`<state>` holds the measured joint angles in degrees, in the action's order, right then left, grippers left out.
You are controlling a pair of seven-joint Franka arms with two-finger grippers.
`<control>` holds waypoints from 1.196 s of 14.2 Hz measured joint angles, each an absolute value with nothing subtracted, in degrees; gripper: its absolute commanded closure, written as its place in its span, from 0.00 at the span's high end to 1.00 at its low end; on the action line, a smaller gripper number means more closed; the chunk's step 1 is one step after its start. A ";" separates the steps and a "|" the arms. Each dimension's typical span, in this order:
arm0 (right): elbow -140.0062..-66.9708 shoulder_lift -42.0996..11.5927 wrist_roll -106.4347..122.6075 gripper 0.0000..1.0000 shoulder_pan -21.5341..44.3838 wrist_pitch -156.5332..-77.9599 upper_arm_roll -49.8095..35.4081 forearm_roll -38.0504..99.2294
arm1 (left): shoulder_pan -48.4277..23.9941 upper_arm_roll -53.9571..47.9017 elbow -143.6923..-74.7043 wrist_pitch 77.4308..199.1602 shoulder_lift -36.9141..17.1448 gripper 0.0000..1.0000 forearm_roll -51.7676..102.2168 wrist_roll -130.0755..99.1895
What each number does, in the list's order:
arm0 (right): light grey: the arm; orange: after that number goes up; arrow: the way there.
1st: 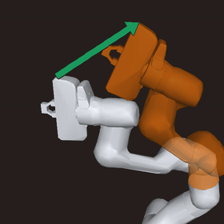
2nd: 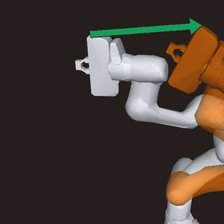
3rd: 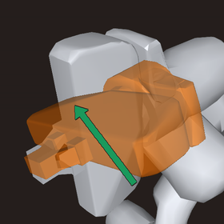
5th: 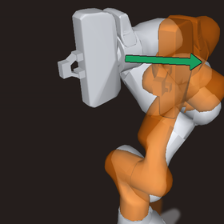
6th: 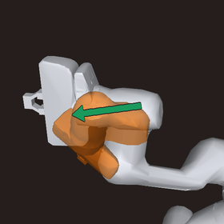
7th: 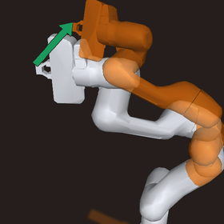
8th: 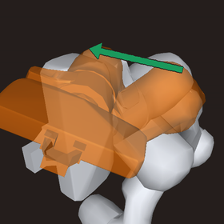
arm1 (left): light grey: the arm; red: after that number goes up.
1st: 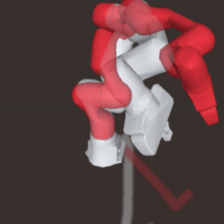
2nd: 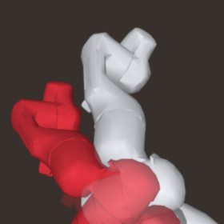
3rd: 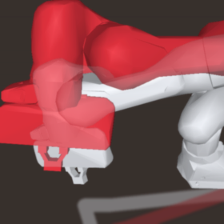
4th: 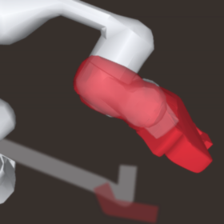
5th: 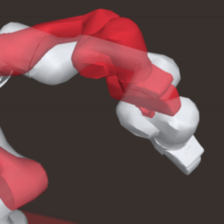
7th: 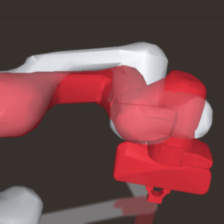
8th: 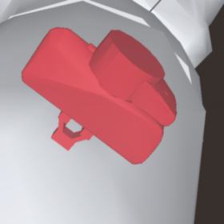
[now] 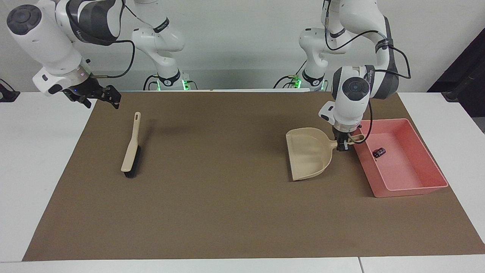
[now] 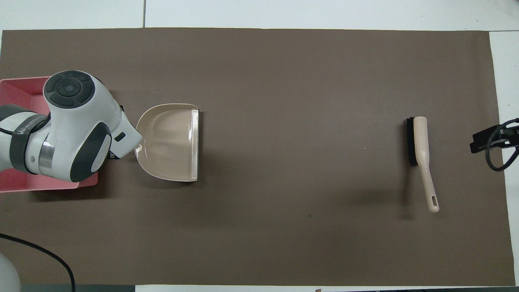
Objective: Clean e-waste and dump in bin
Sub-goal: 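Lower the dustpan onto the table beside the bin and release it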
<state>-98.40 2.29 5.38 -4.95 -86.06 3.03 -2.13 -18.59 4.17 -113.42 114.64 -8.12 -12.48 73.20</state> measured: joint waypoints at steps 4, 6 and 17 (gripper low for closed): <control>-97.45 2.39 5.27 0.99 -4.89 -85.86 3.00 -1.44 | -18.44 4.63 -113.73 116.65 -10.34 0.19 -12.45 73.20; -97.46 2.45 5.27 0.99 -4.89 -85.85 2.99 -1.42 | -18.46 4.70 -113.73 116.67 -10.64 0.52 -12.45 73.21; -97.45 3.50 5.26 0.99 -4.98 -85.81 3.05 -1.42 | -18.40 5.42 -113.13 105.07 -2.17 0.97 -12.31 44.38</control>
<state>-97.45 3.50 5.26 -4.98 -85.81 3.05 -1.42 -18.40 5.42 -113.13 105.07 -2.17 -12.31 44.38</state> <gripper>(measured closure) 0.004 0.026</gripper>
